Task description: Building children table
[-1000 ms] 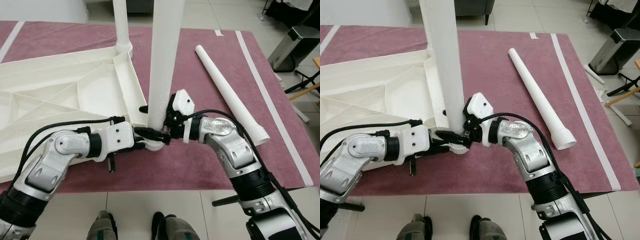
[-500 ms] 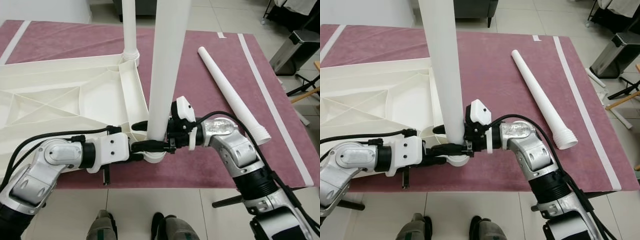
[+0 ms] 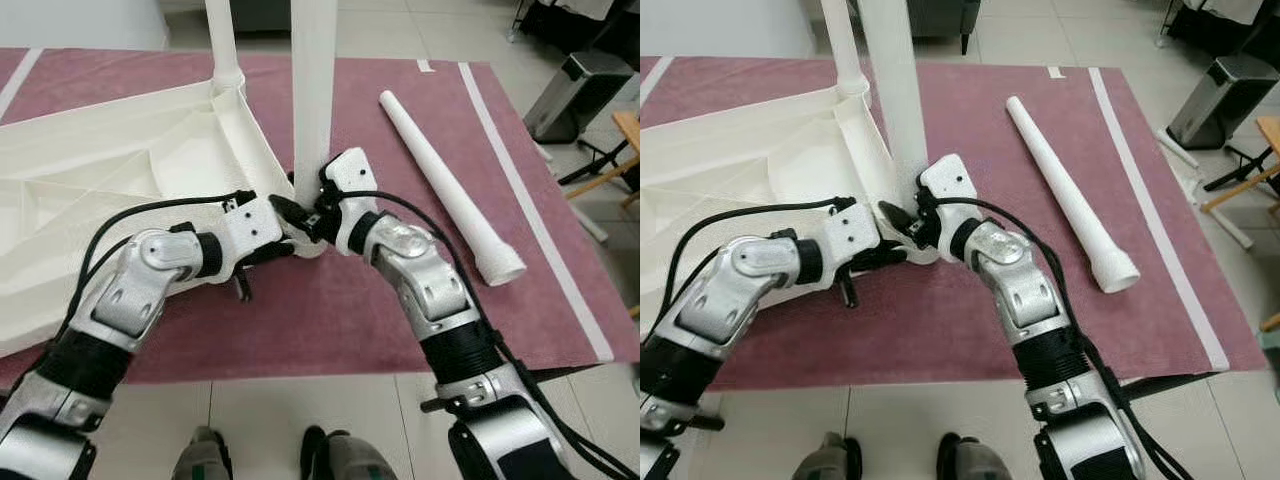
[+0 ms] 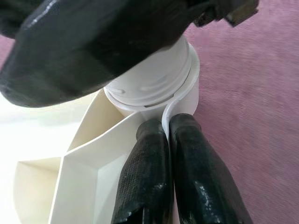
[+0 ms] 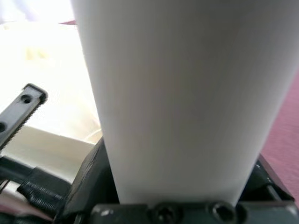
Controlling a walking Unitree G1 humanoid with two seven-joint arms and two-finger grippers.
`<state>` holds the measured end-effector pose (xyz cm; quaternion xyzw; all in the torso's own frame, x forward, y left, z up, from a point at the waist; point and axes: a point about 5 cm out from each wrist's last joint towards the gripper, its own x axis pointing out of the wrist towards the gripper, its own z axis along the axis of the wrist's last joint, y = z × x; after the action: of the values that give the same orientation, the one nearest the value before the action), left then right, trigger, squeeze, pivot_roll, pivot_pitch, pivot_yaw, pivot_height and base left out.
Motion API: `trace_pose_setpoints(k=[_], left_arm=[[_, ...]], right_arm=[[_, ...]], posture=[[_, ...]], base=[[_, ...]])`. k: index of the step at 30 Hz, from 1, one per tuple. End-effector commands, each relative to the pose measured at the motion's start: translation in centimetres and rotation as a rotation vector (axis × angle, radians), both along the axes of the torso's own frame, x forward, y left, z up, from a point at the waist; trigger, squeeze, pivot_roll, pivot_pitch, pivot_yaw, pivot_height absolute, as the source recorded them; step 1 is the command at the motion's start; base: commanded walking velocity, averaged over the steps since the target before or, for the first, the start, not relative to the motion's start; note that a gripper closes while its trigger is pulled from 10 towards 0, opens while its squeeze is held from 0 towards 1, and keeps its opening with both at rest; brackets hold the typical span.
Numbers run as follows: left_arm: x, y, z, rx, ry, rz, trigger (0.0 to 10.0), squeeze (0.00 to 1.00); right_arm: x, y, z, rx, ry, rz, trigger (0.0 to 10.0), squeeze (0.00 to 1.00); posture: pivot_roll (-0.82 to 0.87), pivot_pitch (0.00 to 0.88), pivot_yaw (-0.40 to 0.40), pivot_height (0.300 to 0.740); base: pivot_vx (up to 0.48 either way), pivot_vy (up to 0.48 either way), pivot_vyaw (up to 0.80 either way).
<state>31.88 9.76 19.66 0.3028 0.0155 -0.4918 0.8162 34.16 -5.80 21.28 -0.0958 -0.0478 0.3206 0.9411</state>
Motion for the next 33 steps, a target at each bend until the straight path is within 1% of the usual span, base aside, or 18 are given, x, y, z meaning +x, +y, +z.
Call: trace_pose_setpoints(k=[1,4,9,10,11,14,15,18,19,20,22,23,25,26,28,29,31,33], left_arm=[[0.1,-1.8,2.1,-0.054,-0.111,-0.054,0.0,0.00],[1.3,-2.7,2.4,-0.050,-0.119,-0.043,0.0,0.00],[1.4,-3.2,2.4,-0.052,-0.121,-0.062,0.0,0.00],[1.4,-3.2,2.3,-0.050,-0.120,-0.066,0.0,0.00],[1.1,-3.0,2.1,-0.046,-0.117,-0.075,0.0,0.00],[0.5,-2.7,1.8,-0.040,-0.110,-0.096,0.0,0.00],[0.4,-2.7,1.8,-0.039,-0.108,-0.101,0.0,0.00],[-0.3,-2.5,1.6,-0.032,-0.106,-0.136,0.0,0.00],[-0.8,-2.3,1.5,-0.026,-0.105,-0.156,0.0,0.00],[-0.8,-2.3,1.5,-0.026,-0.105,-0.156,0.0,0.00],[-1.7,-2.0,1.4,-0.016,-0.102,-0.193,0.0,0.00],[-1.7,-2.0,1.4,-0.016,-0.102,-0.193,0.0,0.00],[-3.0,-1.5,1.1,-0.004,-0.090,-0.239,0.0,0.00],[-3.0,-1.5,1.1,-0.004,-0.090,-0.239,0.0,0.00],[-4.3,-1.1,0.9,0.008,-0.076,-0.286,0.0,0.00],[-4.3,-1.1,0.9,0.008,-0.076,-0.286,0.0,0.00],[-5.9,-0.2,0.7,0.028,-0.057,-0.328,0.0,0.00],[-7.0,0.3,0.5,0.043,-0.041,-0.357,0.0,0.00]], right_arm=[[1.2,-1.6,-3.0,-0.095,0.119,-0.240,0.0,0.00],[1.5,-0.9,-3.3,-0.044,0.138,-0.377,0.0,0.00],[1.3,0.2,-3.4,-0.015,0.144,-0.410,0.0,0.00],[1.1,0.5,-3.3,-0.004,0.129,-0.397,4.2,0.00],[1.0,0.7,-2.9,0.009,0.107,-0.355,10.0,0.00],[0.7,0.8,-2.3,0.014,0.053,-0.291,10.0,0.00],[0.7,0.7,-2.2,0.013,0.043,-0.294,10.0,1.00],[0.5,0.8,-1.6,0.021,0.019,-0.187,10.0,1.00],[0.2,0.9,-1.1,0.021,-0.001,-0.110,10.0,0.00],[0.2,0.9,-1.1,0.021,-0.001,-0.110,10.0,0.00],[-0.6,0.9,-0.2,0.011,-0.044,0.031,10.0,0.00],[-0.6,0.9,-0.2,0.011,-0.044,0.031,10.0,0.00],[-1.5,0.6,0.2,-0.023,-0.070,0.181,10.0,0.00],[-1.5,0.6,0.2,-0.023,-0.070,0.181,10.0,0.00],[-2.3,0.1,0.5,-0.045,-0.077,0.302,10.0,0.00],[-2.3,0.1,0.5,-0.045,-0.077,0.302,10.0,0.00],[-2.9,-0.7,0.8,-0.068,-0.075,0.429,10.0,0.00],[-3.4,-1.1,1.1,-0.080,-0.070,0.521,10.0,0.00]], posture=[[0.13,0.177,-0.022,0.740],[0.13,0.177,-0.019,0.740],[0.13,0.180,-0.015,0.740],[0.13,0.182,-0.016,0.740],[0.13,0.183,-0.018,0.740],[0.13,0.183,-0.021,0.740],[0.13,0.183,-0.021,0.740],[0.14,0.183,-0.024,0.740],[0.14,0.183,-0.026,0.740],[0.14,0.183,-0.026,0.740],[0.14,0.184,-0.027,0.740],[0.14,0.184,-0.027,0.740],[0.14,0.183,-0.028,0.740],[0.14,0.183,-0.028,0.740],[0.14,0.183,-0.033,0.740],[0.14,0.183,-0.033,0.740],[0.15,0.182,-0.042,0.740],[0.16,0.180,-0.047,0.740]], base=[[0.000,0.000,0.00],[0.000,0.000,0.00],[0.000,0.000,0.00],[0.000,0.000,0.00],[0.000,0.000,0.00],[0.000,0.000,0.00],[0.000,0.000,0.00],[0.000,0.000,0.00],[0.000,0.000,0.00],[0.000,0.000,0.00],[0.000,0.000,0.00],[0.000,0.000,0.00],[0.000,0.000,0.00],[0.000,0.000,0.00],[0.000,0.000,0.00],[0.000,0.000,0.00],[0.000,0.000,0.00],[0.000,0.000,0.00]])
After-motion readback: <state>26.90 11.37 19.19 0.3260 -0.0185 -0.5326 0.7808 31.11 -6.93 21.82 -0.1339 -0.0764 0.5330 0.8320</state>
